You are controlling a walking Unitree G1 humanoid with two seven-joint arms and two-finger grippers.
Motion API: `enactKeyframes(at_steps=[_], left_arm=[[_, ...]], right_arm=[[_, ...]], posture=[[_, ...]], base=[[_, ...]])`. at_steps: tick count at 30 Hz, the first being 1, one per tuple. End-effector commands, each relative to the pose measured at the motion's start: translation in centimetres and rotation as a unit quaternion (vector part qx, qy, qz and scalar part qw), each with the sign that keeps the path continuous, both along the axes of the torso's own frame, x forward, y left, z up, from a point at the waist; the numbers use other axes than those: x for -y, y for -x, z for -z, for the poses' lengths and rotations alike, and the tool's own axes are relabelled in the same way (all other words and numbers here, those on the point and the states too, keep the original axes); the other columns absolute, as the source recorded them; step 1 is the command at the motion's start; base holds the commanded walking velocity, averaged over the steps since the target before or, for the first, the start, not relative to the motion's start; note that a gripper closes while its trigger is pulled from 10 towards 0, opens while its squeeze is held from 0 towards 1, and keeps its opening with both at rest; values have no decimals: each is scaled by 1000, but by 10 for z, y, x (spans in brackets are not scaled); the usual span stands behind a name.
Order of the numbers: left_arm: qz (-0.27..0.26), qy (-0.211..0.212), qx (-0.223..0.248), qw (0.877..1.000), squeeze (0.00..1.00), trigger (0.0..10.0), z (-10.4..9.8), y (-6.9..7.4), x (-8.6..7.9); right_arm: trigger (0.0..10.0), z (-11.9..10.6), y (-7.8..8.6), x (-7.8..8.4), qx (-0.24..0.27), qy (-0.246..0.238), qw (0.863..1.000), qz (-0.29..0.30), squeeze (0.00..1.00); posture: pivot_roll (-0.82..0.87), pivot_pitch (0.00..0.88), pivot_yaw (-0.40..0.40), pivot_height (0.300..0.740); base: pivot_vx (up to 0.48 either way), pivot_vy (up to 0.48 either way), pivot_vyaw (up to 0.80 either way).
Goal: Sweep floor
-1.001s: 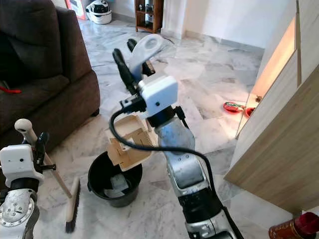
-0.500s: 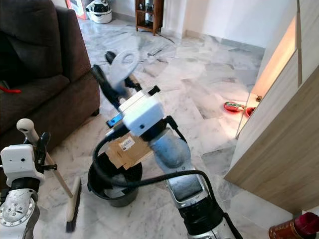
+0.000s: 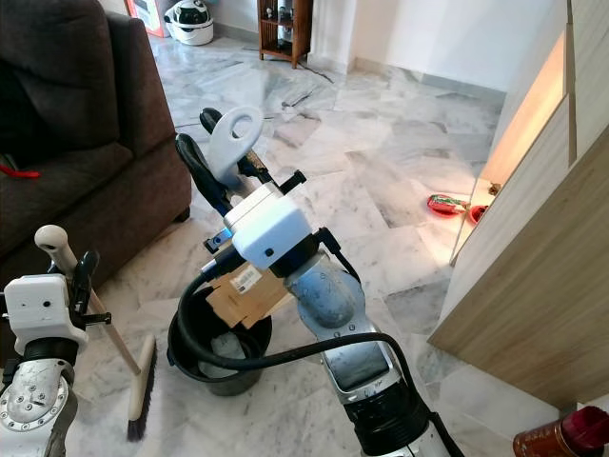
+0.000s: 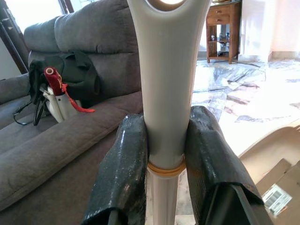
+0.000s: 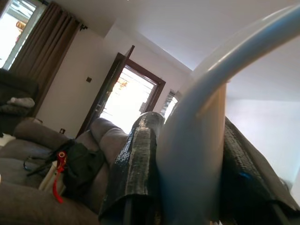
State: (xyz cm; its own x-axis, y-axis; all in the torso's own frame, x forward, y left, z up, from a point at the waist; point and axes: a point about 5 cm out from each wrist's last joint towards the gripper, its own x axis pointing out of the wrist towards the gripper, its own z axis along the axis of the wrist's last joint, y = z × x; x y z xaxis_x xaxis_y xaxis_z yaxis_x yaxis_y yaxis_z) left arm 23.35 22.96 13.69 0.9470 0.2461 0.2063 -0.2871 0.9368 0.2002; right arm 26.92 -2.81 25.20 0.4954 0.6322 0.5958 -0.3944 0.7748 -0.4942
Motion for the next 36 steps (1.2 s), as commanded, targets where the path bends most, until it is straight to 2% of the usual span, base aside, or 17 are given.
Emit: enactKeyframes(at_steps=[1, 8, 16, 21, 27, 31, 32, 34, 36], left_arm=[[8, -17, 21, 1000, 0, 10000, -7, -2, 2], [9, -17, 22, 1000, 0, 10000, -7, -3, 2], [10, -16, 22, 1000, 0, 10000, -6, -3, 3], [11, -17, 22, 1000, 0, 10000, -6, -3, 3], [11, -17, 23, 1000, 0, 10000, -6, -4, 3], [13, -20, 22, 999, 0, 10000, -5, -4, 4], [13, -20, 22, 999, 0, 10000, -5, -4, 4], [17, -21, 20, 999, 0, 10000, -4, -5, 6], [18, -20, 20, 999, 0, 10000, -4, -5, 6]], right_arm=[[10000, -20, 16, -4, 72, -7, 997, -18, 0], [10000, -18, 17, -5, 69, 0, 997, -25, 0], [10000, -12, 16, -9, 15, -8, 998, -61, 0], [10000, -12, 15, -8, 17, -5, 998, -56, 0], [10000, -13, 11, -4, 32, 0, 999, -27, 0], [10000, -12, 6, 3, 39, 3, 999, 16, 0], [10000, -12, 4, 8, 41, 1, 999, 35, 0], [10000, -11, -4, 28, 47, -4, 993, 107, 0], [10000, -10, -6, 34, 43, -7, 992, 120, 0]], posture=[[35, 111, -7, 740], [36, 109, -9, 740], [35, 109, -10, 740], [36, 109, -10, 740], [34, 108, -12, 740], [32, 108, -13, 740], [30, 108, -13, 740], [24, 110, -11, 740], [22, 111, -10, 740]], base=[[0, 0, 0], [0, 0, 0], [0, 0, 0], [0, 0, 0], [0, 0, 0], [0, 0, 0], [0, 0, 0], [0, 0, 0], [0, 0, 0]])
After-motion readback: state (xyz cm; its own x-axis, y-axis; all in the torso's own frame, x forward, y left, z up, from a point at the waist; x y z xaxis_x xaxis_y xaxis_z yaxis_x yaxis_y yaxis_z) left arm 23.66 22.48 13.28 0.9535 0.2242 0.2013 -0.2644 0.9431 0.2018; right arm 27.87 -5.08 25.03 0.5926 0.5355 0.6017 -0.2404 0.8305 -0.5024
